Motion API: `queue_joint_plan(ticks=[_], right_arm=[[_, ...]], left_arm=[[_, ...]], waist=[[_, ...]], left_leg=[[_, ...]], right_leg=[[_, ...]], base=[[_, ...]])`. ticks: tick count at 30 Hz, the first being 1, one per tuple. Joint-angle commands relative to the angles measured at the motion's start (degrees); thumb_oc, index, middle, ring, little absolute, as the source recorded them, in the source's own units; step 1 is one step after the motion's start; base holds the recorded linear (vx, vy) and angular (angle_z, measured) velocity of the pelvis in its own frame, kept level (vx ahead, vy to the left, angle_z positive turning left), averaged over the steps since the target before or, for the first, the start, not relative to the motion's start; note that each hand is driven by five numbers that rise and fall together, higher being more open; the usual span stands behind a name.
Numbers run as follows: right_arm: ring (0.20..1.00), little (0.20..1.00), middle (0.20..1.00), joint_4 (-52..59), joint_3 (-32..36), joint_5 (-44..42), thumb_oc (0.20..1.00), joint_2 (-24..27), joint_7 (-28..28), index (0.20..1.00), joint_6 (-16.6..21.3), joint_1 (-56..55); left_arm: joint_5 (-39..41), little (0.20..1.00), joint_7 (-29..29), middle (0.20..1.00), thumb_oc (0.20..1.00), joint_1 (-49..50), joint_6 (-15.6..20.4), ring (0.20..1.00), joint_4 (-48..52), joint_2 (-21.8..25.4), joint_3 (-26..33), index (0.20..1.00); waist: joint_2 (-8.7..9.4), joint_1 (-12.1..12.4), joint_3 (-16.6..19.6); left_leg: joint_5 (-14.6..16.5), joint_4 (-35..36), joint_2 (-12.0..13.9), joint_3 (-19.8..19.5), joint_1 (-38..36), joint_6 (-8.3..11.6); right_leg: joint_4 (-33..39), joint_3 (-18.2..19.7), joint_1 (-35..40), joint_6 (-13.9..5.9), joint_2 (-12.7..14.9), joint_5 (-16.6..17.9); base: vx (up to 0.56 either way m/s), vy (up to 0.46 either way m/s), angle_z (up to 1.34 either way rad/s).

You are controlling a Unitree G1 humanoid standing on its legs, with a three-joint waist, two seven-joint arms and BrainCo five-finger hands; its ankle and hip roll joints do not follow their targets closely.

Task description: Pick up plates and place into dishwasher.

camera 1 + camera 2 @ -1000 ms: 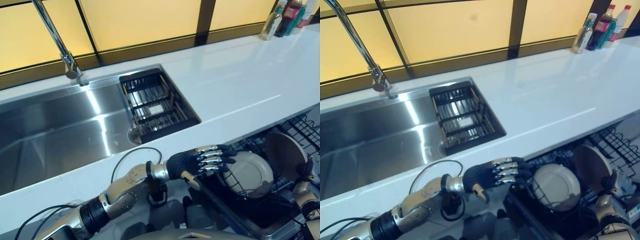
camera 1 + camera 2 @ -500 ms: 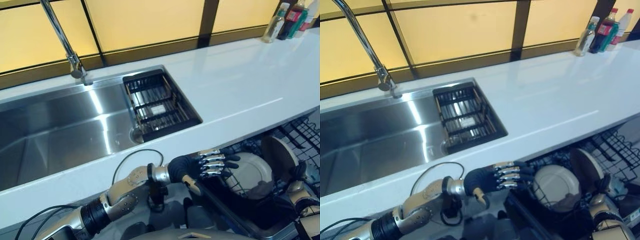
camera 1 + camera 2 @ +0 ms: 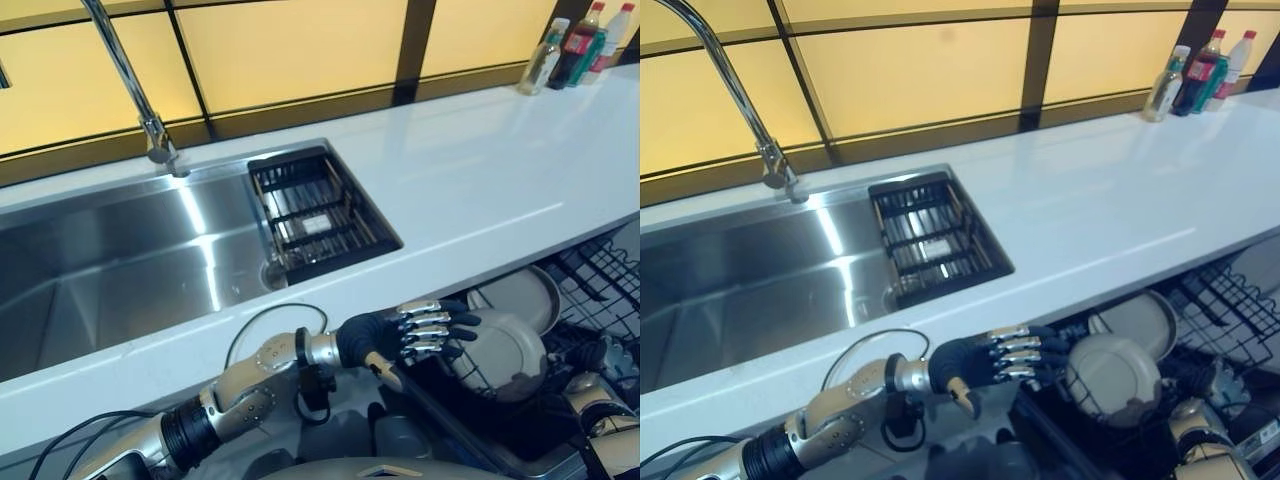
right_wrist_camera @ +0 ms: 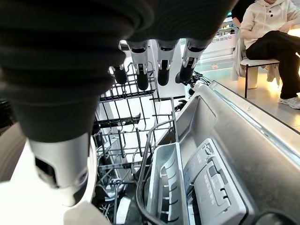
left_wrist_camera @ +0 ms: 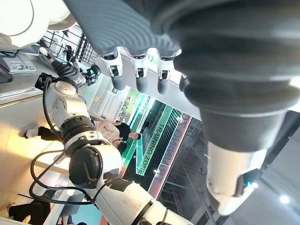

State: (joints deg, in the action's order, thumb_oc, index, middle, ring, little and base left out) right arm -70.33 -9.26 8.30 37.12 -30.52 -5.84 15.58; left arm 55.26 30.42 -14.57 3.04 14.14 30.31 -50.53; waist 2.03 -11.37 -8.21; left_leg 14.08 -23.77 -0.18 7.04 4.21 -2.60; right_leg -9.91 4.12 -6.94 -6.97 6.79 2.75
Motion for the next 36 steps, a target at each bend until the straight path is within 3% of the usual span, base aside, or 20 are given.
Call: queue_joint_plan(ticks=[1,7,15,19,22,30,36], right_arm=[[1.000,1.000,1.000,-1.9,2.4,-1.2,1.000,3.7,-2.1,1.000,0.9,0.5],[1.000,1.000,1.000,-0.6,4.6,-6.0,1.000,5.0,-4.3,1.000,4.8,0.8],[1.000,1.000,1.000,13.1,12.1,-16.4,1.000,5.0,-5.5,1.000,14.1,-3.2],[1.000,1.000,1.000,23.6,17.1,-26.7,1.000,1.0,-3.0,1.000,17.0,-7.6],[1.000,1.000,1.000,29.2,19.1,-32.7,1.000,-3.4,-0.9,1.000,19.2,-10.8],[1.000,1.000,1.000,37.0,16.2,-36.7,1.000,-12.3,-0.3,1.000,19.8,-14.2],[1.000,1.000,1.000,35.3,13.1,-38.1,1.000,-13.2,-0.4,1.000,20.5,-11.4]], left_arm=[[1.2,1.000,1.5,1.000,1.000,3.1,1.5,1.000,4.4,0.0,1.5,1.000],[1.3,1.000,1.9,1.000,1.000,3.4,2.1,1.000,4.2,0.3,1.9,1.000],[-0.9,1.000,-0.1,1.000,1.000,4.9,4.6,1.000,4.4,-0.2,6.0,1.000],[-3.4,1.000,-2.5,1.000,1.000,2.8,6.8,1.000,2.2,-1.6,9.5,1.000],[-1.4,1.000,-2.5,1.000,1.000,0.6,6.4,1.000,0.7,-3.5,12.5,1.000],[0.6,1.000,-1.6,1.000,1.000,-4.8,3.0,1.000,0.7,-10.4,13.5,1.000],[5.5,1.000,-3.8,1.000,1.000,-10.8,0.9,1.000,0.6,-15.0,10.8,1.000]], waist=[[-1.71,1.3,0.2],[-1.66,1.2,0.8],[-1.79,-0.8,2.7],[-1.71,-2.2,3.9],[-1.65,-2.7,4.6],[-1.80,-4.2,6.3],[-1.88,-5.4,7.0]], left_leg=[[-2.4,4.0,2.6,4.4,-0.7,-3.10],[-2.5,5.1,2.6,4.4,-1.6,-2.97],[-2.8,9.7,1.9,5.2,-5.4,-2.90],[-3.1,12.4,1.2,5.3,-7.2,-2.85],[-3.5,13.6,1.0,5.2,-7.9,-2.68],[-5.1,16.3,0.4,4.9,-8.3,-2.13],[-5.0,17.1,-0.2,5.5,-9.1,-2.34]], right_leg=[[-3.3,-0.5,-2.4,-2.73,0.5,2.4],[-2.7,-0.4,-1.7,-2.77,0.3,2.4],[-1.4,0.3,-0.3,-2.75,-0.4,2.1],[-0.9,1.2,-0.1,-2.43,-1.3,2.1],[-0.8,1.5,0.0,-2.00,-2.0,2.2],[0.1,2.9,0.2,-0.83,-3.5,1.9],[-0.8,4.2,-0.8,-1.12,-3.9,3.0]], base=[[0.00,0.000,0.00],[0.00,0.000,0.00],[0.00,0.091,-0.04],[-0.03,0.115,-0.12],[-0.05,0.094,-0.02],[-0.08,0.088,-0.03],[-0.08,0.075,-0.09]])
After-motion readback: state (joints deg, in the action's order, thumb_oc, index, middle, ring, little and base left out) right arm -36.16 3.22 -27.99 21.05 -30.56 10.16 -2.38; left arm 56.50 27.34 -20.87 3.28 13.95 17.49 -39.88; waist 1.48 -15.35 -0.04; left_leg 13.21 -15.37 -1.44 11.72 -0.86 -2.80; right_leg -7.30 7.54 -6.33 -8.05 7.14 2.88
